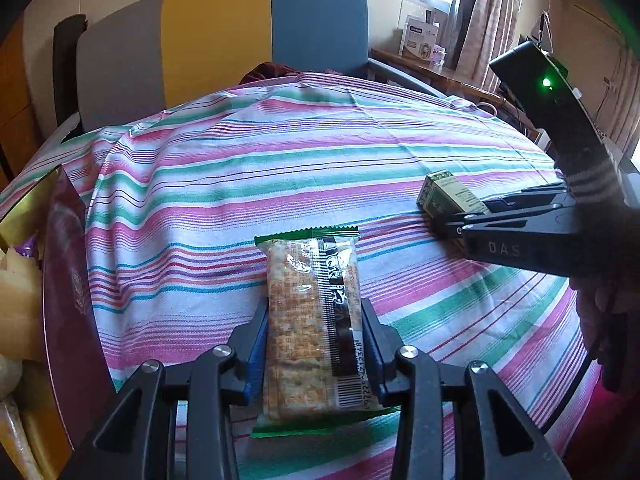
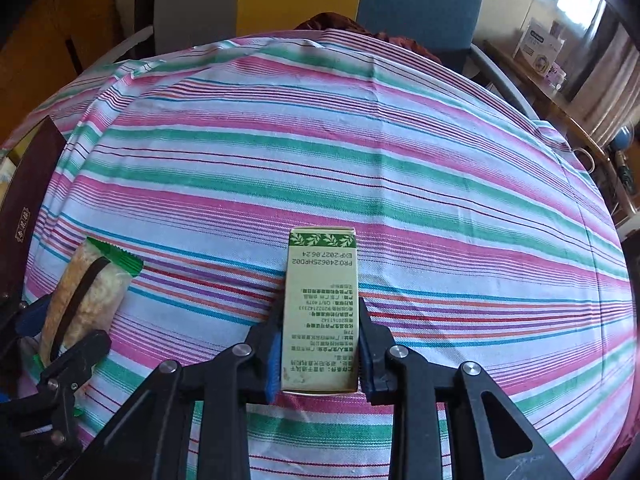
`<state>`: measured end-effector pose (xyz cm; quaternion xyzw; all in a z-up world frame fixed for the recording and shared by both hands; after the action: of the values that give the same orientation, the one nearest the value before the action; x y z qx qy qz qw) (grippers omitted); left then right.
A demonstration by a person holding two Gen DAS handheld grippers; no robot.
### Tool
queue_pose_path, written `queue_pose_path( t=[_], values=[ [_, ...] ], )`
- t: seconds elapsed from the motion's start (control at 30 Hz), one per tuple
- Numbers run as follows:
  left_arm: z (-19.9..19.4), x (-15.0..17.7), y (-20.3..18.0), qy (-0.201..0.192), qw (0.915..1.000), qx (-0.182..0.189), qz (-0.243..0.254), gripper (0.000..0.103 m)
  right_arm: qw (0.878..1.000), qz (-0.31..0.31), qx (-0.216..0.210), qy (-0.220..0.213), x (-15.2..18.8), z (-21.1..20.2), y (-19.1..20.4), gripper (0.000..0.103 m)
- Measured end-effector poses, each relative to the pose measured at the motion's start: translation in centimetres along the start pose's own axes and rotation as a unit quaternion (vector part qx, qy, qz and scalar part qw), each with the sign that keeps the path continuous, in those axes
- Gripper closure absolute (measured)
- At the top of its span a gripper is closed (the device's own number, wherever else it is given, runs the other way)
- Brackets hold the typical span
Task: Organize objects
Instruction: 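Carry the cracker bar into the tray and release it with the left gripper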
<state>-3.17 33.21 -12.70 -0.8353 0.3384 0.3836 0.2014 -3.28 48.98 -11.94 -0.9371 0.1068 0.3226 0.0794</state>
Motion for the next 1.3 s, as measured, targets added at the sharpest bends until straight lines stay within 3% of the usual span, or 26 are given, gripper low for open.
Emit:
queue_pose_path(
  t=[0.4, 0.63, 0.77, 0.97, 1.13, 1.2, 1.3],
  values=[
    [-6.1, -2.7, 0.2, -0.044, 0.9988, 0.013, -0.016, 0.063, 1.000, -0.023, 0.005, -0.013, 0.3, -0.1, 0.5, 0.072],
    [-10.9, -4.1, 6.8, -0.074, 0.9925, -0.022, -0.095, 0.063, 0.999, -0.031, 0.008, -0.019, 0.2, 0.2, 0.4, 0.073],
    [-14.0, -2.7, 13.3, -0.087, 0.9827, -0.083, -0.141, 0.063, 0.999, -0.035, 0.009, -0.023, 0.1, 0.2, 0.4, 0.073],
    [-18.7, 1.1, 23.8, -0.086, 0.9531, -0.199, -0.211, 0.063, 0.999, -0.039, 0.011, -0.026, 0.1, 0.3, 0.5, 0.073],
    [-20.0, 3.8, 28.9, -0.069, 0.9331, -0.248, -0.251, 0.063, 0.999, -0.040, 0.014, -0.030, 0.2, 0.3, 0.6, 0.073],
    [-19.7, 4.6, 30.1, -0.059, 0.9296, -0.259, -0.256, 0.063, 0.999, -0.038, 0.014, -0.031, 0.1, 0.4, 0.5, 0.073],
    [-18.9, 4.8, 30.3, -0.051, 0.9328, -0.263, -0.241, 0.063, 0.999, -0.034, 0.015, -0.032, 0.2, 0.3, 0.5, 0.073]
  ],
)
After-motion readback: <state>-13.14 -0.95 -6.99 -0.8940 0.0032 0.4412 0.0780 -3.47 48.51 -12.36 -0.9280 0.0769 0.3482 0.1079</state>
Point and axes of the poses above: each gripper's, at about its wrist camera, not at the fingertips, and z roughly the way its jaws point, y to its left, x to its underside, the point moved 5 cm from there along z, roughly the way its jaws point, and after that the axes turned 13 degrees about -y, right-handed, at the moved point
